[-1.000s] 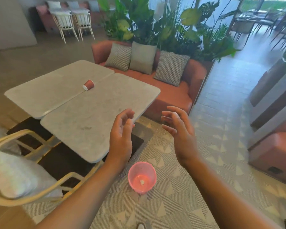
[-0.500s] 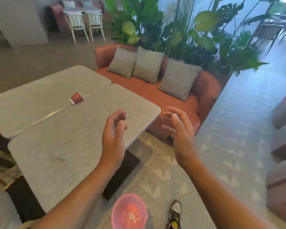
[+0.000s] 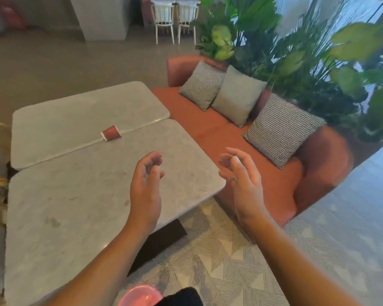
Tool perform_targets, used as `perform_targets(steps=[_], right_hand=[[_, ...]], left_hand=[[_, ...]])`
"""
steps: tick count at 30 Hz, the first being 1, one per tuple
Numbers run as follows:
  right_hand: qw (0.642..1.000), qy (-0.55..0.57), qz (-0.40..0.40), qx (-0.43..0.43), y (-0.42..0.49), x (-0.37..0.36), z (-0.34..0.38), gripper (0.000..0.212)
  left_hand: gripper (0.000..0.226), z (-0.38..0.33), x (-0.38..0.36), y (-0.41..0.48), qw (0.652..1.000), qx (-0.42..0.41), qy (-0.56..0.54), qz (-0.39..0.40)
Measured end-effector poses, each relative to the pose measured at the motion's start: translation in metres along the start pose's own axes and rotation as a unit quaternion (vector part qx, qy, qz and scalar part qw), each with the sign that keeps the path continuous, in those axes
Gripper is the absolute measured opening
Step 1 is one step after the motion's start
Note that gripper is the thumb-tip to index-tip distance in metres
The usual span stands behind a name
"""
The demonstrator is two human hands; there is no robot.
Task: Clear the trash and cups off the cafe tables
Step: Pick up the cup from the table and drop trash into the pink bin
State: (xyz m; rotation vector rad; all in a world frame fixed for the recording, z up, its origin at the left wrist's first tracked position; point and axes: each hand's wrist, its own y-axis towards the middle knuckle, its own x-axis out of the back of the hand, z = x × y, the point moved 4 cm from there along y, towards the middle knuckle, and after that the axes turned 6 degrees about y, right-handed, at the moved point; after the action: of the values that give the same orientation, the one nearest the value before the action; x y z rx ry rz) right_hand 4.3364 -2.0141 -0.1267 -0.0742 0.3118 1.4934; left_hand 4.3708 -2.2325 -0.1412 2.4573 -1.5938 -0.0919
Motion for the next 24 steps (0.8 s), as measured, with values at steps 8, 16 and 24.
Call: perform_targets(steps=[8,16,24], right_hand=[[0.994,-0.013,0.104,-0.035,0.092,-0.051,-0.044,0.051],[0.982,-0.026,0.171,-0.077,0.2,-0.161,-0.102,0.033],[0.968,-0.029,0.218,-0.121,0.271,-0.253,-0.174,0.029]], left_hand=[[0.029,0.029,0.013,0.072,0.994,0.028,-0.006,-0.102],[0.033,0.08,0.057,0.199,0.978,0.062,-0.008,-0.198],[0.04,0.143,0.104,0.299,0.967,0.099,0.03,-0.231]])
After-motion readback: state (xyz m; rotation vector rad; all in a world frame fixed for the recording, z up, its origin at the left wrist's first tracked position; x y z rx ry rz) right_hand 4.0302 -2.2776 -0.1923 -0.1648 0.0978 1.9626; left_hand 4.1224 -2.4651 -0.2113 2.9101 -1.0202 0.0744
